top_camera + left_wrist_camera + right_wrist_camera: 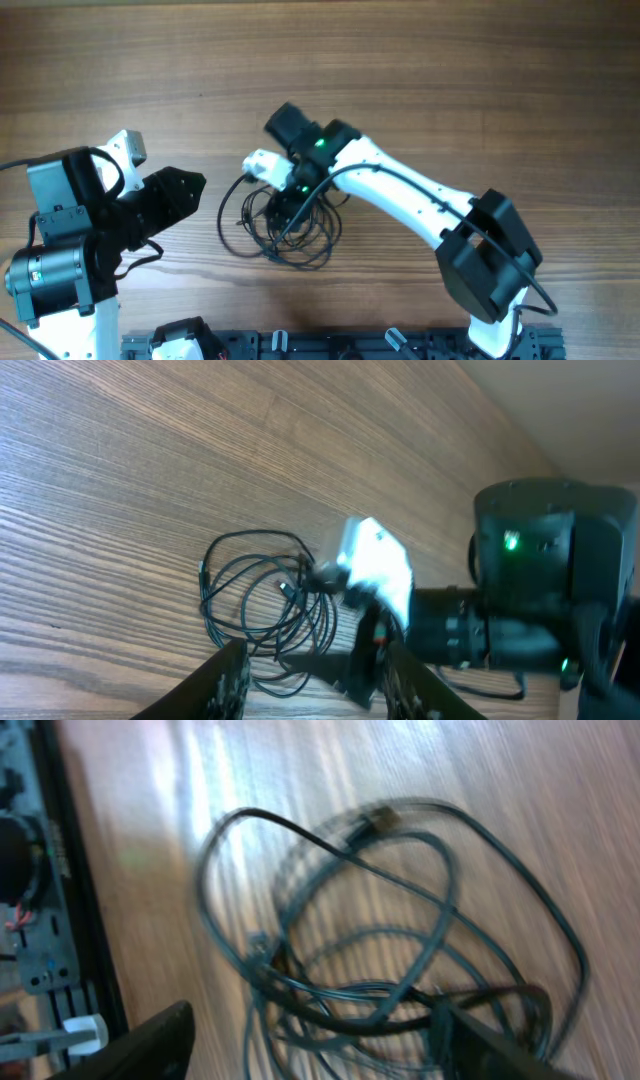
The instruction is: Untangle cables
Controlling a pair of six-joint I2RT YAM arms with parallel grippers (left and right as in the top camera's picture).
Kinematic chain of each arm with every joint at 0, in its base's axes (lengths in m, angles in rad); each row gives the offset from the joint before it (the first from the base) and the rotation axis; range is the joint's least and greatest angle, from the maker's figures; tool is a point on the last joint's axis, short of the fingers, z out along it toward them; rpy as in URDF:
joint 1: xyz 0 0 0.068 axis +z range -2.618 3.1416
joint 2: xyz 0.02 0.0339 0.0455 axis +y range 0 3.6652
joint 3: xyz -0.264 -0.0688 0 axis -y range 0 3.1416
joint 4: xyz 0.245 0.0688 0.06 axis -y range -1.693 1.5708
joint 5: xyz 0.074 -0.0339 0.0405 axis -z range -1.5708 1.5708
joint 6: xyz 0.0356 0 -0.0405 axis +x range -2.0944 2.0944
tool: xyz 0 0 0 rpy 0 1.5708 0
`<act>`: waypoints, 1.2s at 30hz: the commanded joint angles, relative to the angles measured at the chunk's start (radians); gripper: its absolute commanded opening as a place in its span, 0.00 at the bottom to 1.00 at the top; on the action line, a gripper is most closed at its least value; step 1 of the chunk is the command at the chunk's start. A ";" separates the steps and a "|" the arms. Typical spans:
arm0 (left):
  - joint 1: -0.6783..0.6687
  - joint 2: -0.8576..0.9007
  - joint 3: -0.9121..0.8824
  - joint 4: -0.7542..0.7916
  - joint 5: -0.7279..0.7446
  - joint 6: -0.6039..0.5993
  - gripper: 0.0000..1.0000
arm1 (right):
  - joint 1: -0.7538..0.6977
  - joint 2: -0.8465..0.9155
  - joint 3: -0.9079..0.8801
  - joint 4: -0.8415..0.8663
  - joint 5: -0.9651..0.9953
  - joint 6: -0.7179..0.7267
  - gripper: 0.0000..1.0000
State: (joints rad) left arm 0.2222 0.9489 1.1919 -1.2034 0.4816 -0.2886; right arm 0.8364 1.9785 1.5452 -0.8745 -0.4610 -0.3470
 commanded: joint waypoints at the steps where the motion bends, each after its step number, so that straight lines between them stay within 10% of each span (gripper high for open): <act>1: 0.004 -0.007 -0.005 0.005 0.019 0.024 0.45 | 0.064 0.012 0.004 0.051 -0.034 -0.041 0.79; 12: 0.004 -0.007 -0.005 -0.010 0.019 0.024 0.44 | 0.090 0.012 0.004 0.156 0.074 0.217 0.45; 18: 0.004 -0.007 -0.005 -0.010 0.019 0.024 0.44 | 0.090 0.027 -0.001 0.158 0.151 0.298 0.06; 28: 0.004 -0.007 -0.005 -0.010 0.015 0.024 0.45 | 0.079 -0.007 0.005 0.126 0.155 0.332 0.04; 36: 0.004 -0.007 -0.005 -0.010 0.000 0.024 0.46 | -0.026 -0.394 0.162 0.064 0.323 0.320 0.04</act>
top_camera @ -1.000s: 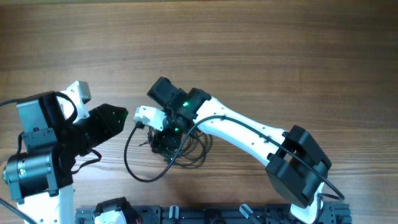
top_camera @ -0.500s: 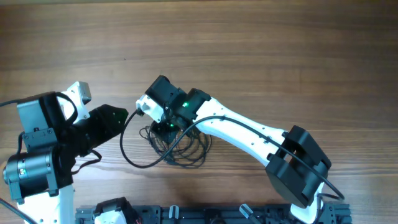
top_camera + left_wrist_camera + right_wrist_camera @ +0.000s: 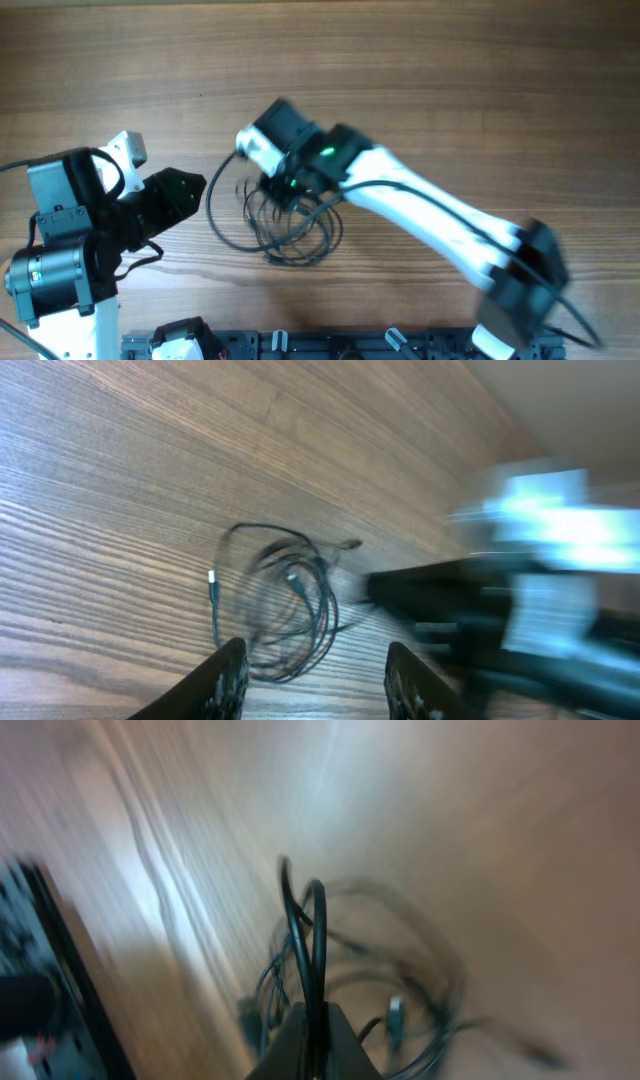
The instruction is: Untangle cables
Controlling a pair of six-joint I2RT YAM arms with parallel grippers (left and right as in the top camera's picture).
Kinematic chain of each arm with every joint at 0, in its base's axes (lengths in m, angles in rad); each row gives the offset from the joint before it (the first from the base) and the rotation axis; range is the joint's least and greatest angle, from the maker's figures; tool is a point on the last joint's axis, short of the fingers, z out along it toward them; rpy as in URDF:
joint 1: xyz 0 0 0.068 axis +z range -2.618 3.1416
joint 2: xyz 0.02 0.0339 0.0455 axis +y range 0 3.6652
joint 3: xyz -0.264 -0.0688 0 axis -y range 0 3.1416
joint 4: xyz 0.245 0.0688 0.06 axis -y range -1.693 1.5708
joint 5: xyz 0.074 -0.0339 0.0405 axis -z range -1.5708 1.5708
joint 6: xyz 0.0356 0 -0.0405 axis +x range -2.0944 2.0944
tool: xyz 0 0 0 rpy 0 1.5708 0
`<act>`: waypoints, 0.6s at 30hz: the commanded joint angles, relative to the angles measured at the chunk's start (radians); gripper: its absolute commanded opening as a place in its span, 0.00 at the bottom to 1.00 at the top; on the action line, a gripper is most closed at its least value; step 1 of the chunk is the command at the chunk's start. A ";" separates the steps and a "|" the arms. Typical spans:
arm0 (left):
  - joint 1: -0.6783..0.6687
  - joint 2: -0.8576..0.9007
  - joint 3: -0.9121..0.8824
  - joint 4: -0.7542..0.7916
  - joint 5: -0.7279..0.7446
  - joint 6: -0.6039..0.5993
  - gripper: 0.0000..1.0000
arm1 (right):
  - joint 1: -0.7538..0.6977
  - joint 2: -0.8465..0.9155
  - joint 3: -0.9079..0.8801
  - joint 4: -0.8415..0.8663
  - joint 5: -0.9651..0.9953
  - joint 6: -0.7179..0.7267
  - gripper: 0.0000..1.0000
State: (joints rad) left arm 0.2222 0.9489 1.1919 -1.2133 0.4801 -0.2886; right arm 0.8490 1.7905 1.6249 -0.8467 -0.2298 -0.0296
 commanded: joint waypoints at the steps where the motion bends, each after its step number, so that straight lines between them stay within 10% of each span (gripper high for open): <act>1: 0.004 -0.007 -0.005 0.000 0.002 0.024 0.46 | -0.050 -0.249 0.083 0.058 0.096 0.003 0.04; 7: 0.004 -0.007 -0.005 -0.007 0.002 0.024 0.48 | -0.070 -0.521 0.082 0.243 0.056 -0.073 0.04; 18: 0.004 -0.007 -0.005 -0.033 0.002 0.024 0.49 | -0.070 -0.377 0.082 0.037 0.056 -0.058 0.04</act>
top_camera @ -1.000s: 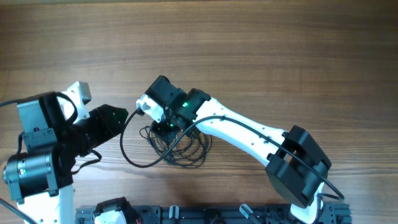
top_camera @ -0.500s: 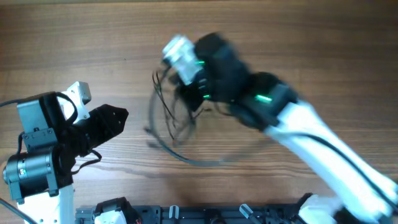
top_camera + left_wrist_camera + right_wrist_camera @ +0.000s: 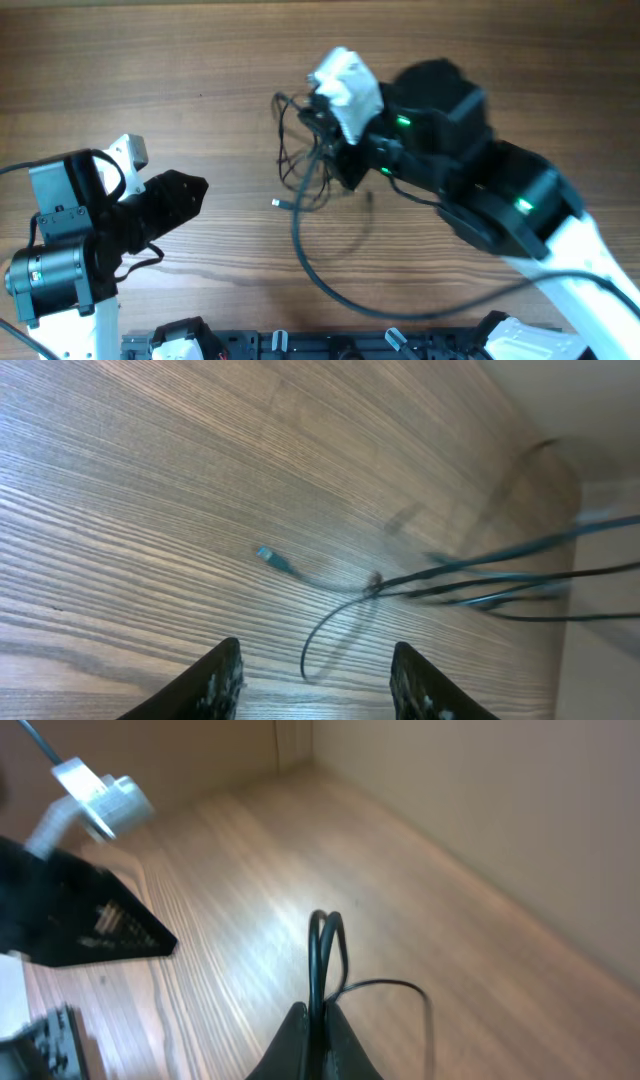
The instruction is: Untangle cables
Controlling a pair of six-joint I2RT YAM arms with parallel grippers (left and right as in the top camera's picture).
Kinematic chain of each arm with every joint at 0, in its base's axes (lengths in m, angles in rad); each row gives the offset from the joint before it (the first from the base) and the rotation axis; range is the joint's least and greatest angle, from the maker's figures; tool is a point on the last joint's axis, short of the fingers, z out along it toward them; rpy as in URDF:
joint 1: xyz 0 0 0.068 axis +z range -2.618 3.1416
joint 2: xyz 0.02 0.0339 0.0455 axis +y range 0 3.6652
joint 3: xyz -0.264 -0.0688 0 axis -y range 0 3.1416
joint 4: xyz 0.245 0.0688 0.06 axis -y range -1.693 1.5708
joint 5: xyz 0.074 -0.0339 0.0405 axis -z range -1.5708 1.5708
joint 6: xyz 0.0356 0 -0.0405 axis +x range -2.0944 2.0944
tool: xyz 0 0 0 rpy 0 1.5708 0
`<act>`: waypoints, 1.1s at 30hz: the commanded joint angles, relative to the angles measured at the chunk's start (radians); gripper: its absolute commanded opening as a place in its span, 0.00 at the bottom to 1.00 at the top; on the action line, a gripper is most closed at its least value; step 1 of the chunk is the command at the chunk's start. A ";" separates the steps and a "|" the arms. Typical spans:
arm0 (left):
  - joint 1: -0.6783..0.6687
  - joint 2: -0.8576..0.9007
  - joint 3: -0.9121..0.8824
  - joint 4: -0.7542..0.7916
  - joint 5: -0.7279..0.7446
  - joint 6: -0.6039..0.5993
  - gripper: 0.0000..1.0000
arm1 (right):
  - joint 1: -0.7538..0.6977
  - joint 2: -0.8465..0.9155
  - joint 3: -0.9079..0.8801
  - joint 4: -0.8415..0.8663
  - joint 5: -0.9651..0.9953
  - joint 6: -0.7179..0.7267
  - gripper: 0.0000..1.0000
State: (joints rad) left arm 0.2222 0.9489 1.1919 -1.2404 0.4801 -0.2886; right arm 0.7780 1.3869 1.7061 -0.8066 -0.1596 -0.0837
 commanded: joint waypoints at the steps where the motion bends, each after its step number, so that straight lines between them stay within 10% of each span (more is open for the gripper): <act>1: 0.004 -0.007 -0.005 -0.006 0.003 0.024 0.49 | 0.001 0.033 0.001 0.000 -0.019 0.005 0.04; 17: -0.213 0.185 -0.005 0.220 0.118 0.057 0.43 | 0.001 0.007 0.001 0.042 -0.176 0.009 0.04; 33: -0.494 0.609 -0.005 0.396 -0.334 0.042 0.40 | 0.001 -0.212 0.001 -0.057 -0.002 0.061 0.04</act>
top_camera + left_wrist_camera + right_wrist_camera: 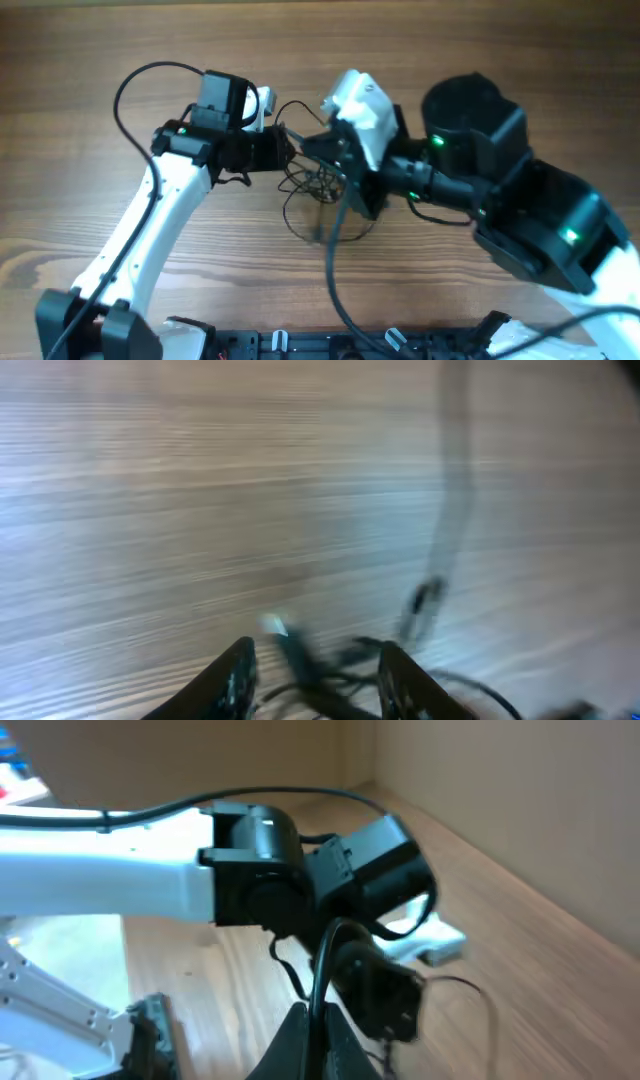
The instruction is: Untangle cables
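The dark cable tangle (310,188) hangs just above the wooden table, and one strand (330,265) trails toward the front edge. My right gripper (348,190) is shut on a black strand (320,960), which rises straight out of its closed fingers (312,1018). My left gripper (285,152) reaches the tangle from the left. In the left wrist view its fingers (236,678) stand wide apart, with blurred cable strands (325,660) and a pale connector tip (272,624) between them. Whether they touch the strands cannot be told.
The left arm's white link (150,225) slants across the left half of the table (90,70). The bulky right arm (520,210) fills the right side. A dark rail (300,345) runs along the front edge.
My left arm was drawn back at the front left. It now stretches out to the tangle, its open fingers either side of the strands. The right gripper still holds the raised bundle.
The tangle first lay flat on the table with my right gripper open over it. Then the right gripper was shut on strands. Then it held the bundle high with a tail dangling. Now my left gripper has come up to the hanging cables.
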Controlling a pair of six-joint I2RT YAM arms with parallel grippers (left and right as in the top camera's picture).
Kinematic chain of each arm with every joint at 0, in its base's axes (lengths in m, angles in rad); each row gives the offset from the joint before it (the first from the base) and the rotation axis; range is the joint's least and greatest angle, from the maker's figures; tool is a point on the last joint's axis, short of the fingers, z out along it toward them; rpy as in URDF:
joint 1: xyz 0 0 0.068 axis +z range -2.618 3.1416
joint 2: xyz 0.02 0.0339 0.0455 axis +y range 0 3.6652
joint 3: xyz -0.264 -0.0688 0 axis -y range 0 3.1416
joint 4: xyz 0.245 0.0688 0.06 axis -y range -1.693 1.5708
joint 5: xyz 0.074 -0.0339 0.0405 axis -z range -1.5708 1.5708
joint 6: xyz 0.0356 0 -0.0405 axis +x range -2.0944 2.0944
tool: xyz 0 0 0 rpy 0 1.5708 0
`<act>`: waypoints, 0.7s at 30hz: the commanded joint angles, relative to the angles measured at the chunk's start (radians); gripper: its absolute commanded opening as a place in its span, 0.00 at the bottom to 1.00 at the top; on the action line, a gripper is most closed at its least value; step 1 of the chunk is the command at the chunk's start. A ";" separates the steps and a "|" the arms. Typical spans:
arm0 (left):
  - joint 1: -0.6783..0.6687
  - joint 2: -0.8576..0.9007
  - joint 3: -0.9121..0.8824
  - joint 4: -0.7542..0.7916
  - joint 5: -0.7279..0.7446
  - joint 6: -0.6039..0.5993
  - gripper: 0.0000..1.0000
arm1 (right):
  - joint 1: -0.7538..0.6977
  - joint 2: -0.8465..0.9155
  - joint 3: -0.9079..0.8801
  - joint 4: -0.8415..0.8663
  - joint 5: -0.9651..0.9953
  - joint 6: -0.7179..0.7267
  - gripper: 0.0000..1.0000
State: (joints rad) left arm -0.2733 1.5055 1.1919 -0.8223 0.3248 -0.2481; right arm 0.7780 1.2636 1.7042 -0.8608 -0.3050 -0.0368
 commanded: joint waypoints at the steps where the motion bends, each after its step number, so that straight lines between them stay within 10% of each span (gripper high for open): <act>1: 0.001 0.067 -0.005 -0.036 -0.230 0.001 0.40 | 0.001 -0.120 0.003 -0.011 0.212 0.016 0.04; 13: 0.150 0.086 -0.005 -0.081 -0.341 0.002 0.44 | 0.001 -0.515 0.003 -0.014 0.785 0.111 0.04; 21: 0.191 0.086 -0.010 -0.088 -0.133 0.002 0.42 | 0.001 -0.507 -0.041 -0.016 0.766 0.179 0.04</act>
State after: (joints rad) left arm -0.0772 1.5806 1.1919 -0.9077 0.0494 -0.2481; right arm 0.7780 0.7158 1.6989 -0.8829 0.4622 0.0883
